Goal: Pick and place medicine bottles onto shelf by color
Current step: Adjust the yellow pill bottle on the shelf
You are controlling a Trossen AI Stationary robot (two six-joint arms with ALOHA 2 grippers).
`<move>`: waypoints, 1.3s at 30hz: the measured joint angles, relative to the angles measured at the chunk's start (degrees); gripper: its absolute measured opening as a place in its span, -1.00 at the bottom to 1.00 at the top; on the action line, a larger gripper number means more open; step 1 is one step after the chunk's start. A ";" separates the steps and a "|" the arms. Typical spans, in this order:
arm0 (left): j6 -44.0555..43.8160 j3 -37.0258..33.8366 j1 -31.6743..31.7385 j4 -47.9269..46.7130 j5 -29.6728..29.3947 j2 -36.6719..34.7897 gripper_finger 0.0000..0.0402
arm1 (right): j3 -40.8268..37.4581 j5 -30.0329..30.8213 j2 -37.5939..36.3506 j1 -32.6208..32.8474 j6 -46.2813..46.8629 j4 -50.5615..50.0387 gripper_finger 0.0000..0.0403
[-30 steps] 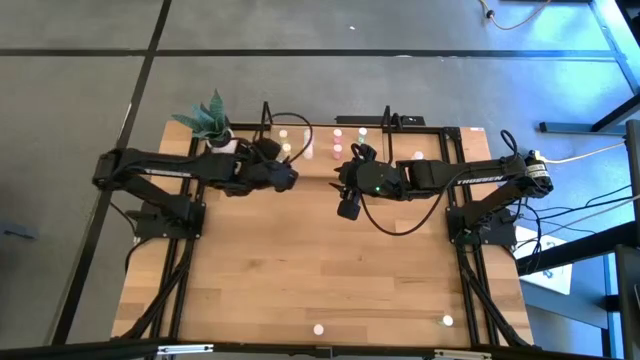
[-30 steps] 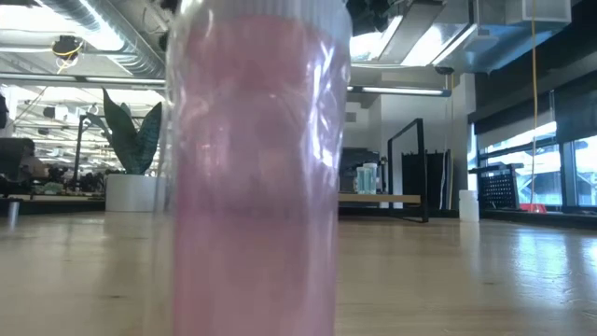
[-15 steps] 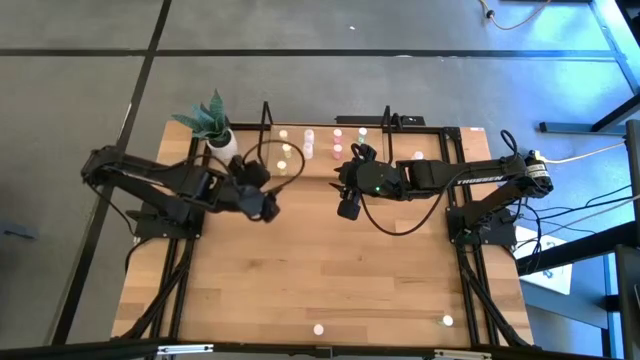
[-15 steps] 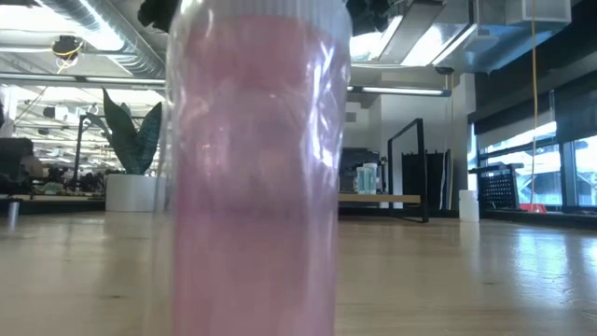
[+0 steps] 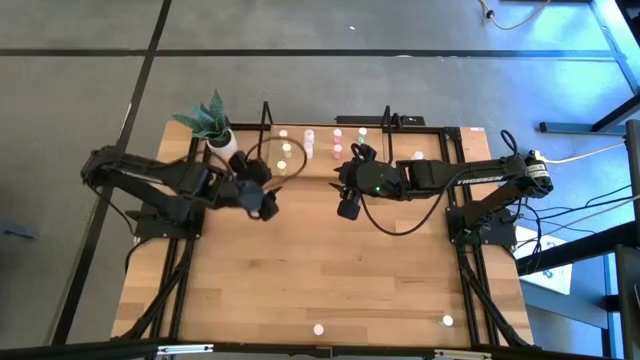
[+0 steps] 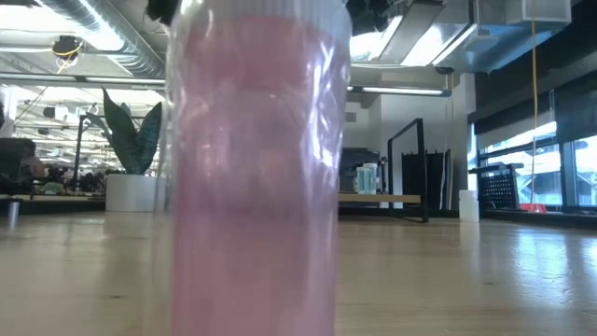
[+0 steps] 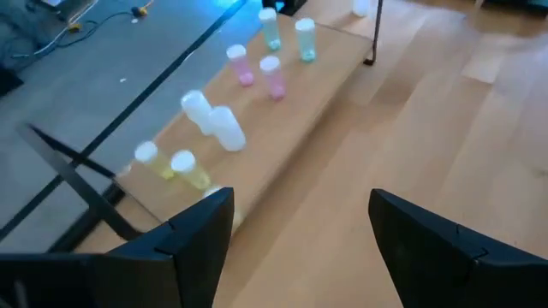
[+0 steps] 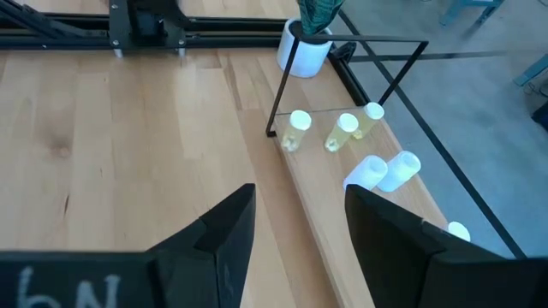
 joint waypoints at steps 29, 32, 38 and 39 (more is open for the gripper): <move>56.52 10.19 47.17 1.80 45.69 19.84 0.32 | 0.00 -2.95 0.00 -4.43 -2.72 1.26 -0.09; 60.44 10.19 48.54 2.06 48.52 23.22 0.32 | 0.00 -2.95 0.00 -5.48 -3.47 1.26 -0.09; 61.46 10.17 49.74 2.47 48.47 27.50 0.32 | 0.00 -2.94 0.00 -7.55 -4.51 1.24 -0.09; 61.46 10.17 49.85 2.78 48.47 27.92 0.32 | 0.00 -2.93 0.00 -7.85 -4.51 1.24 -0.09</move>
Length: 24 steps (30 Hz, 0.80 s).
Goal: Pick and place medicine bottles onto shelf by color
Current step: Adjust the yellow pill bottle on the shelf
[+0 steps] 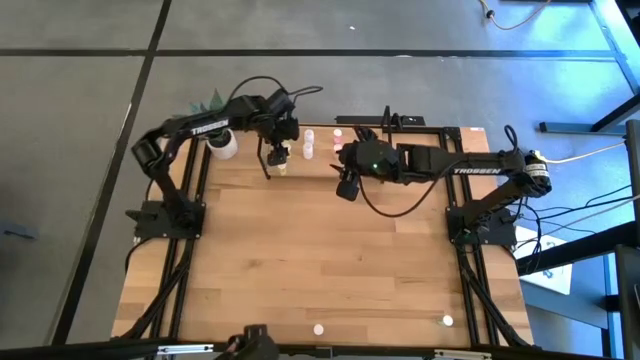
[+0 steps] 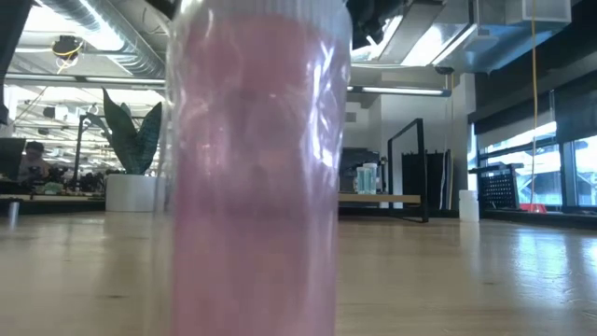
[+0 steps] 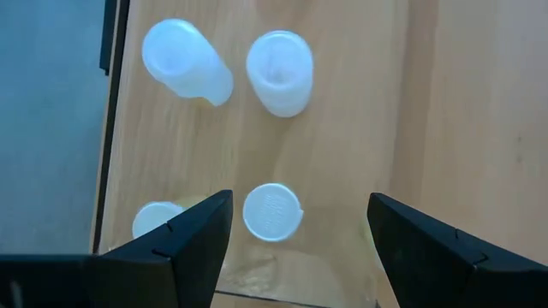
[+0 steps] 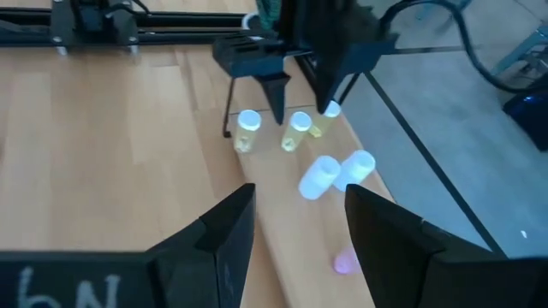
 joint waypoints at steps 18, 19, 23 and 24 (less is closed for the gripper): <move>0.05 0.00 0.11 3.05 -4.11 1.03 0.32 | 0.00 -0.02 0.00 -3.13 -0.02 -0.04 -0.09; 0.07 0.00 0.11 3.05 -4.11 1.02 0.32 | 0.00 -0.04 0.00 -3.26 -0.02 -0.04 -0.09; 0.07 0.00 0.09 3.05 -3.99 1.03 0.32 | 0.00 -0.02 0.00 -3.38 -0.02 -0.04 -0.09; 0.07 0.00 0.06 3.05 -3.94 1.02 0.32 | 0.00 -0.02 0.00 -3.38 -0.02 -0.04 -0.09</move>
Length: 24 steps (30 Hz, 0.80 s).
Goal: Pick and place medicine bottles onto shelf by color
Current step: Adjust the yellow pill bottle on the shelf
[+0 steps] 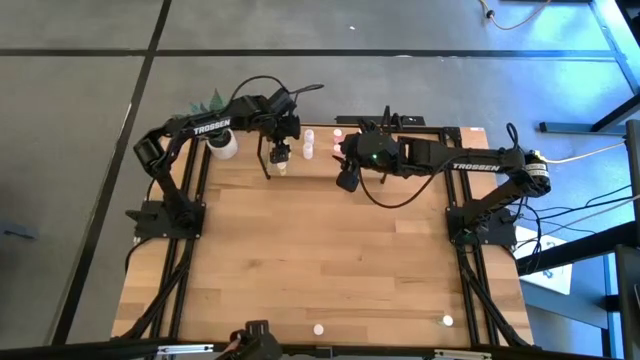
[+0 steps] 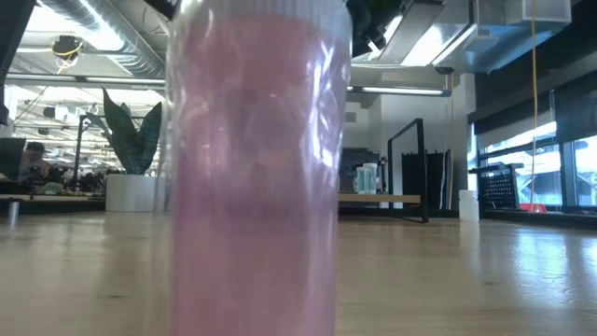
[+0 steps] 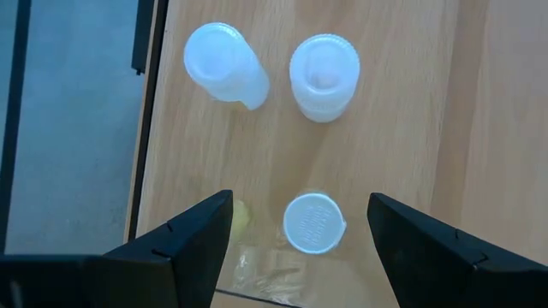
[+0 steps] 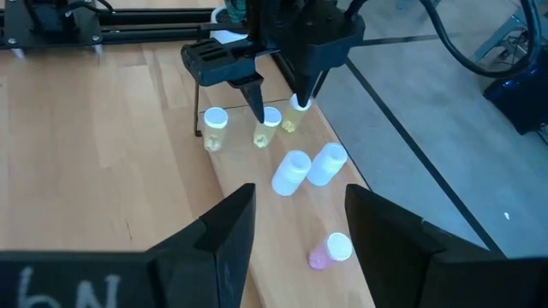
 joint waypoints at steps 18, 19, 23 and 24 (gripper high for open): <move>0.11 -3.39 -0.77 1.04 -0.37 0.28 0.32 | 0.00 0.00 0.00 0.00 0.00 0.00 -0.09; 0.11 -3.72 -1.01 1.62 -0.97 0.28 0.32 | 0.00 0.00 0.00 0.00 0.00 0.00 -0.09; 0.13 -3.91 -1.30 2.44 -1.80 0.28 0.32 | 0.00 0.02 0.00 0.00 0.00 0.02 -0.09; 0.13 -3.91 -1.29 2.79 -1.91 0.28 0.32 | 0.00 0.02 0.00 0.00 0.00 0.02 -0.09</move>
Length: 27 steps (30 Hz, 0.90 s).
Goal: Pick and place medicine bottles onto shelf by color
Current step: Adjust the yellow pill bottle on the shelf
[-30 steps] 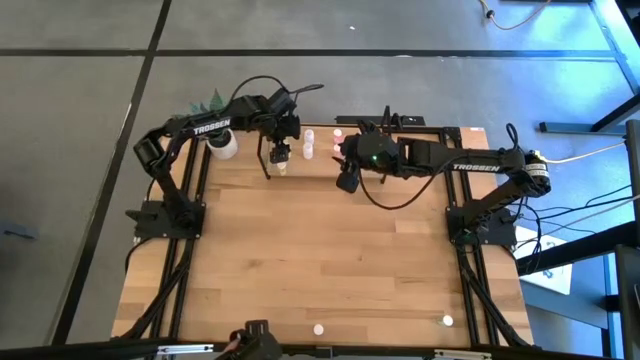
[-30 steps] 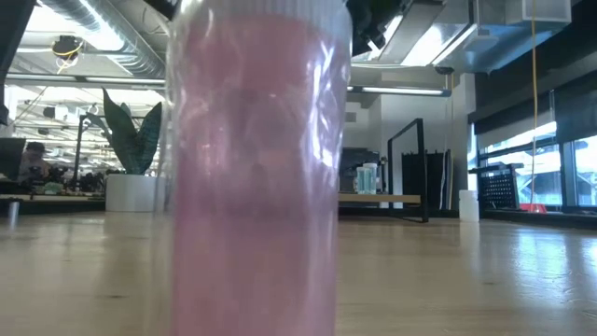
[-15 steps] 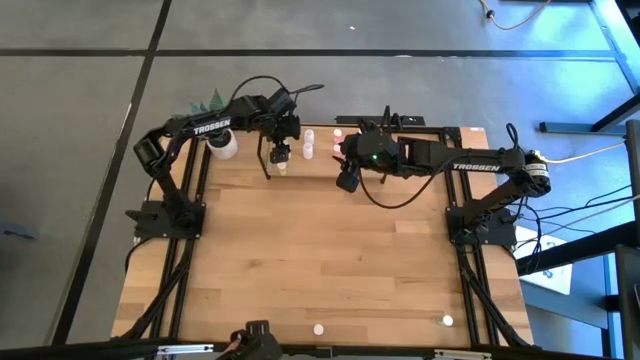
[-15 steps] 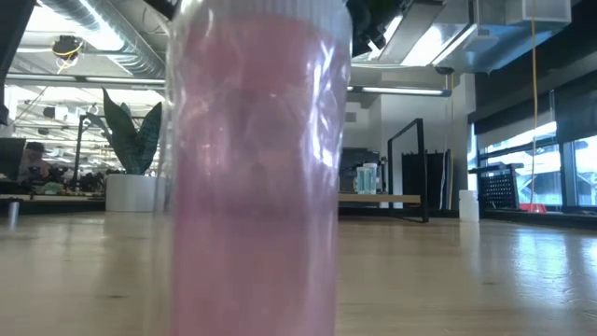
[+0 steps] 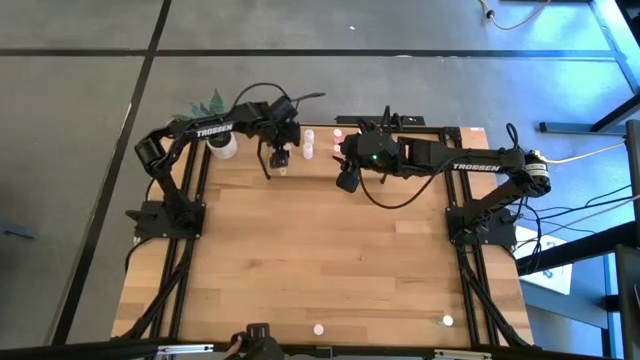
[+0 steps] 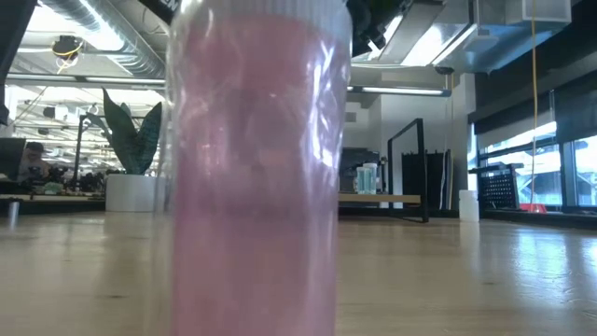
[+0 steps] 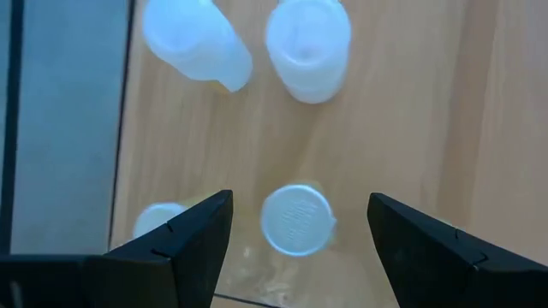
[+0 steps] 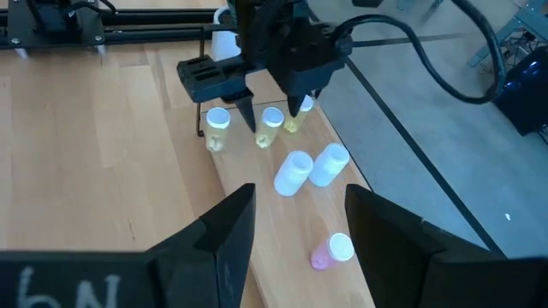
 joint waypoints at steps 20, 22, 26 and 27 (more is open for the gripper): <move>-0.02 0.00 0.09 1.88 -0.38 2.16 0.25 | 0.00 0.00 0.00 0.00 0.00 -0.02 -0.09; -0.03 0.00 0.08 1.99 -0.75 2.16 0.25 | 0.00 0.00 0.00 0.00 0.01 -0.04 -0.09; 0.04 0.00 0.08 1.81 -2.61 2.16 0.25 | 0.00 0.44 0.00 0.00 0.00 -0.04 -0.09; 0.24 0.00 0.09 1.71 -2.79 2.16 0.25 | 0.00 0.47 0.00 0.00 0.00 -0.04 -0.09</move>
